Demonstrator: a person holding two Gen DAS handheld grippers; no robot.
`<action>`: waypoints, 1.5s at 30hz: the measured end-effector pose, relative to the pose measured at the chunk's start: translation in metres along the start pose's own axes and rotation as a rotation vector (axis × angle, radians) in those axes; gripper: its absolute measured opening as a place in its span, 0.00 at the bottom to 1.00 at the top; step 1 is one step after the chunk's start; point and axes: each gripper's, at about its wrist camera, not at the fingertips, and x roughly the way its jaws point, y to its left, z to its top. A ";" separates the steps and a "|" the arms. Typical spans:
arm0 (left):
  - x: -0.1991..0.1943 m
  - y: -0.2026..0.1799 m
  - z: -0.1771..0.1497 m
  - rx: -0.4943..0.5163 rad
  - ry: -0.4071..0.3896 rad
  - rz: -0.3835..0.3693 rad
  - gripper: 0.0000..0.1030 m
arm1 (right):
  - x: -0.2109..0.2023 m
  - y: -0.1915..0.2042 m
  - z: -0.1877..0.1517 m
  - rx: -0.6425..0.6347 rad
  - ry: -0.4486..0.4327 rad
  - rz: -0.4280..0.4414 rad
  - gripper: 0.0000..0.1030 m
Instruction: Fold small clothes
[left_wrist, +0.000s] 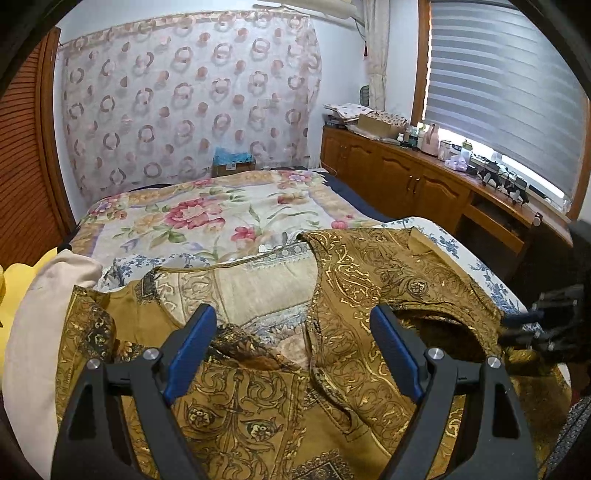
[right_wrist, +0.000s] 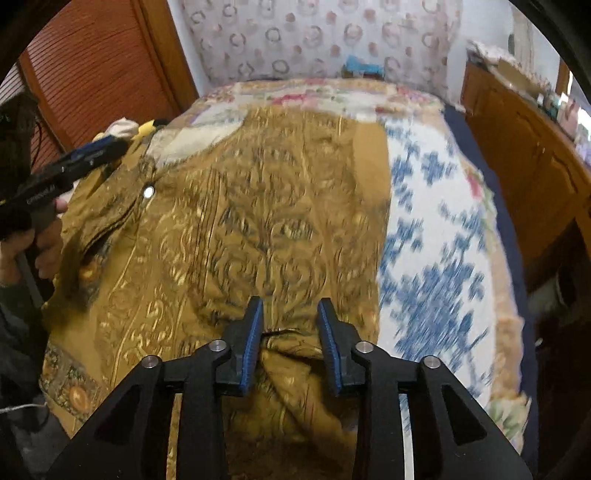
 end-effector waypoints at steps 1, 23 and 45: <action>0.001 0.001 0.000 0.000 0.002 0.005 0.83 | -0.002 -0.002 0.006 -0.011 -0.025 -0.010 0.36; -0.002 0.052 0.008 -0.076 0.065 0.106 0.83 | 0.078 -0.060 0.093 -0.039 -0.054 -0.097 0.55; 0.015 0.141 -0.015 -0.098 0.235 0.232 0.51 | 0.080 -0.061 0.085 -0.047 -0.101 -0.094 0.62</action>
